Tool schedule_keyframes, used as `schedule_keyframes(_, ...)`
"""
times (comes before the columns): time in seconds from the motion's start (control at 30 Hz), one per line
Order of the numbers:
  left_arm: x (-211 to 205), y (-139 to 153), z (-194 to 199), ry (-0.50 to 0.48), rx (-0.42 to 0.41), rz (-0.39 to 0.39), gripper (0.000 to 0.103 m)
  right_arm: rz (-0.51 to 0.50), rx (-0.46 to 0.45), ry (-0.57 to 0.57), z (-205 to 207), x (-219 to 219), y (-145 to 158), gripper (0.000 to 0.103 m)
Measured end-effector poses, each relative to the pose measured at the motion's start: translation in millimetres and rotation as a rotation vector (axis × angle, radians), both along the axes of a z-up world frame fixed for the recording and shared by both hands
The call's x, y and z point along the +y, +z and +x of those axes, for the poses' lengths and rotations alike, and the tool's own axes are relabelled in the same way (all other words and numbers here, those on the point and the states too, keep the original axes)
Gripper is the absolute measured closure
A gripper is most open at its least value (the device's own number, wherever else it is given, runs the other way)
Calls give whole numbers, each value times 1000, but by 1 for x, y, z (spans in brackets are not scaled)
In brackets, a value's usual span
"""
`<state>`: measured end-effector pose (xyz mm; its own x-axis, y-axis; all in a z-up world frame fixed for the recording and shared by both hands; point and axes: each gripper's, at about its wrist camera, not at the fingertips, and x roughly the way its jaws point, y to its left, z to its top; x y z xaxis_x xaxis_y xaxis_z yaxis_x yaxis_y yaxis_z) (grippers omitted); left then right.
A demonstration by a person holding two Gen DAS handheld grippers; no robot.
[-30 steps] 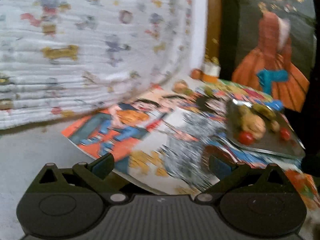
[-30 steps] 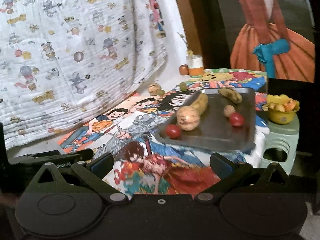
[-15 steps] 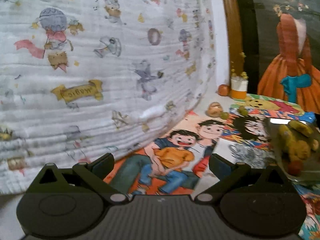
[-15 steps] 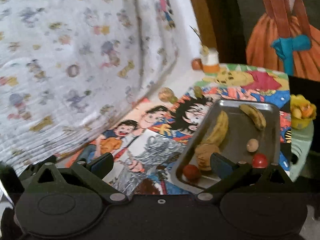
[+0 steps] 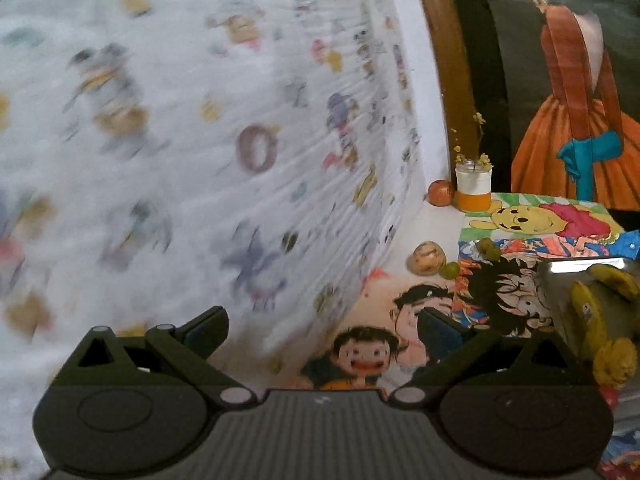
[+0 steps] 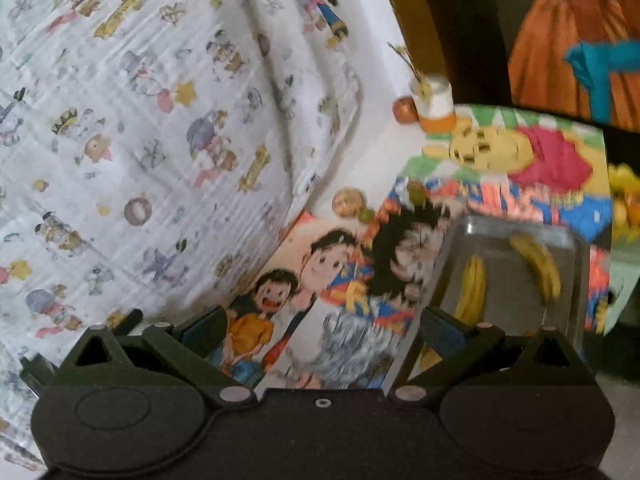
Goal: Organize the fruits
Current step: 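Swing both grippers back toward the fruit beside the flower jar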
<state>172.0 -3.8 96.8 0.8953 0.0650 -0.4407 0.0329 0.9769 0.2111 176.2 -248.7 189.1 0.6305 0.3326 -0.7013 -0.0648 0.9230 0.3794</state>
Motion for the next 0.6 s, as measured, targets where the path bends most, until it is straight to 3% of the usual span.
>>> schedule_keyframes(0.17,-25,-1,42,-63,-31,12,0,-20,-13,16,45,-11,-2,1)
schedule_keyframes(0.27,-40,-17,71,-30,-51,-38,0,-2,-43,-19,76,-27,-13,1)
schedule_keyframes(0.47,-69,-55,136,-59,31,-95,0,15,-49,-81,136,-58,-40,1)
schedule_keyframes(0.6,-77,-71,173,-3,61,-116,0,40,-58,-101,178,-73,-65,1)
